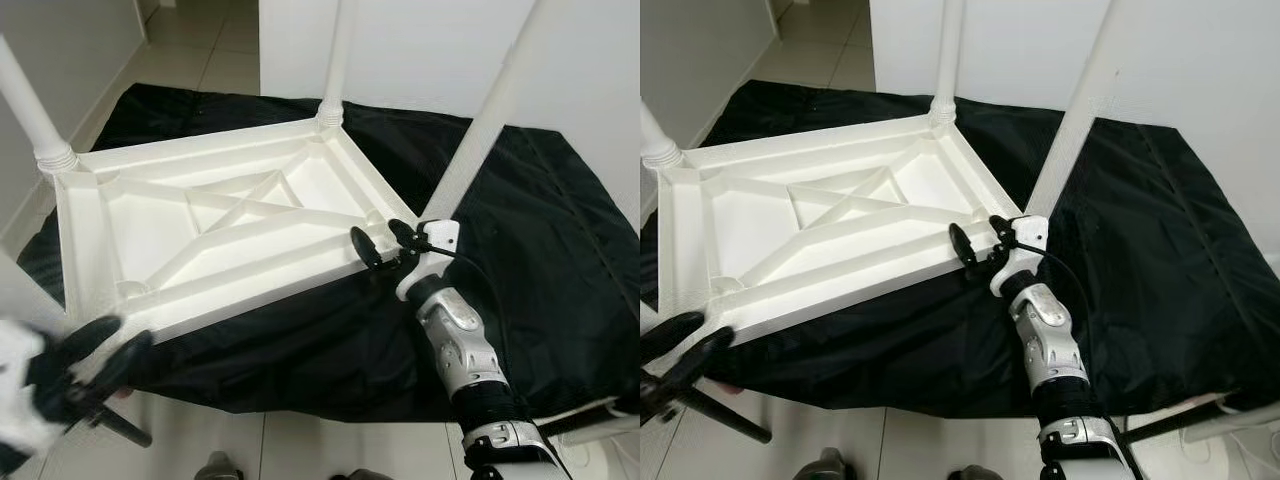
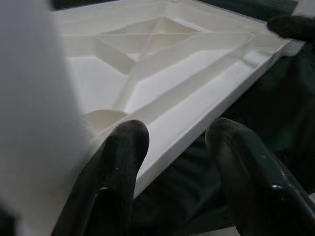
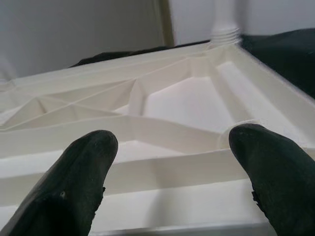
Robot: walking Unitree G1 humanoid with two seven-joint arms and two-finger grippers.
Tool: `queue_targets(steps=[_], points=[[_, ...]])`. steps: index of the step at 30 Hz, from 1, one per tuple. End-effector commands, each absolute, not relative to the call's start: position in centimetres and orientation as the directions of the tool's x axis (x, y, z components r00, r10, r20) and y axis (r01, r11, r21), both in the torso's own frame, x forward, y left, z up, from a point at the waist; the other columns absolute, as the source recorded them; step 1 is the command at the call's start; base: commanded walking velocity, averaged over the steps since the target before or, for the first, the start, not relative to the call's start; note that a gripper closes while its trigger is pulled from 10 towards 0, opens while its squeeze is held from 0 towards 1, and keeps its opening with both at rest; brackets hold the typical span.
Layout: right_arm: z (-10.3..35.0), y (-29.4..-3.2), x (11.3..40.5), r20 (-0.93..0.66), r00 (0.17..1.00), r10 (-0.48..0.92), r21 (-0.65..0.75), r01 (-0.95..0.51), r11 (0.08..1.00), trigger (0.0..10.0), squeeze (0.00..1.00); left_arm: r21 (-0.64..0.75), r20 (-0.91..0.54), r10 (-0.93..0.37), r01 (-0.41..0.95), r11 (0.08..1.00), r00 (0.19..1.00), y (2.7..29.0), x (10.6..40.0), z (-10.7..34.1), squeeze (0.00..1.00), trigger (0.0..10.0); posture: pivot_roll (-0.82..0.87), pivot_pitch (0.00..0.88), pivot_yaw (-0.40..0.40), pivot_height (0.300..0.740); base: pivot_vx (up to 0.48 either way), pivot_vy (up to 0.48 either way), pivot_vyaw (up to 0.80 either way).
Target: Building children table
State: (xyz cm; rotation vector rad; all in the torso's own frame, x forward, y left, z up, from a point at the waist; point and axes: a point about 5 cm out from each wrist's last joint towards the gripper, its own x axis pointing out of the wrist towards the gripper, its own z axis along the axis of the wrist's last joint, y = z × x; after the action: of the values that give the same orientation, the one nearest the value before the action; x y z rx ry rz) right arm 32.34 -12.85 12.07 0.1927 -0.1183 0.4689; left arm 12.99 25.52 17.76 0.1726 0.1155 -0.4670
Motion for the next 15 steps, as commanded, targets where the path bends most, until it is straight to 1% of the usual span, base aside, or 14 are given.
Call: queue_targets(steps=[1,2,3,4,6,8,12,13,14,15], points=[[11.7,-13.2,32.4,0.146,0.887,0.437,0.149,-0.457,0.877,10.0,0.0,0.218,-0.219,-0.543,0.583,0.783,0.811,25.5,12.0,18.0,0.0,10.0,0.23,0.033,-0.084,0.74,0.0,0.0,0.0],[11.7,-13.2,32.4,0.146,0.887,0.437,0.149,-0.457,0.877,10.0,0.0,0.218,-0.219,-0.543,0.583,0.783,0.811,25.5,12.0,18.0,0.0,10.0,0.23,0.033,-0.084,0.74,0.0,0.0,0.0],[11.4,-13.4,32.4,0.129,0.888,0.44,0.143,-0.456,0.878,10.0,0.0,0.231,-0.253,-0.493,0.547,0.805,0.832,27.1,11.0,18.2,0.0,10.0,0.25,0.032,-0.093,0.74,0.0,0.0,0.0],[11.4,-13.4,32.4,0.129,0.888,0.44,0.143,-0.456,0.878,10.0,0.0,0.231,-0.253,-0.493,0.547,0.805,0.832,27.1,11.0,18.2,0.0,10.0,0.25,0.032,-0.093,0.74,0.0,0.0,0.0],[11.1,-13.8,32.5,0.119,0.891,0.439,0.141,-0.452,0.881,10.0,0.0,0.231,-0.254,-0.439,0.494,0.838,0.862,28.7,10.3,18.7,0.0,10.0,0.25,0.032,-0.093,0.74,0.0,0.0,0.0],[11.1,-13.8,32.5,0.119,0.891,0.439,0.141,-0.452,0.881,10.0,0.0,0.231,-0.254,-0.439,0.494,0.838,0.862,28.7,10.3,18.7,0.0,10.0,0.25,0.032,-0.093,0.74,0.0,0.0,0.0],[10.9,-14.2,32.7,0.11,0.897,0.429,0.141,-0.441,0.886,10.0,0.0,0.261,-0.334,-0.286,0.38,0.888,0.898,32.1,8.8,18.1,0.0,10.0,0.26,0.023,-0.094,0.74,0.0,0.0,0.0],[10.9,-14.2,32.8,0.11,0.897,0.428,0.141,-0.44,0.887,10.0,0.0,0.263,-0.348,-0.263,0.363,0.894,0.9,32.7,8.5,18.1,0.0,10.0,0.26,0.023,-0.094,0.74,0.0,0.0,0.0],[10.9,-14.2,32.8,0.11,0.897,0.428,0.141,-0.44,0.887,10.0,0.0,0.263,-0.348,-0.263,0.363,0.894,0.9,32.7,8.5,18.1,0.0,10.0,0.26,0.023,-0.094,0.74,0.0,0.0,0.0],[10.9,-14.2,32.9,0.111,0.897,0.427,0.143,-0.44,0.887,10.0,0.0,0.274,-0.376,-0.22,0.334,0.902,0.9,33.7,8.4,17.8,0.0,10.0,0.25,0.02,-0.097,0.74,0.0,0.0,0.0]])
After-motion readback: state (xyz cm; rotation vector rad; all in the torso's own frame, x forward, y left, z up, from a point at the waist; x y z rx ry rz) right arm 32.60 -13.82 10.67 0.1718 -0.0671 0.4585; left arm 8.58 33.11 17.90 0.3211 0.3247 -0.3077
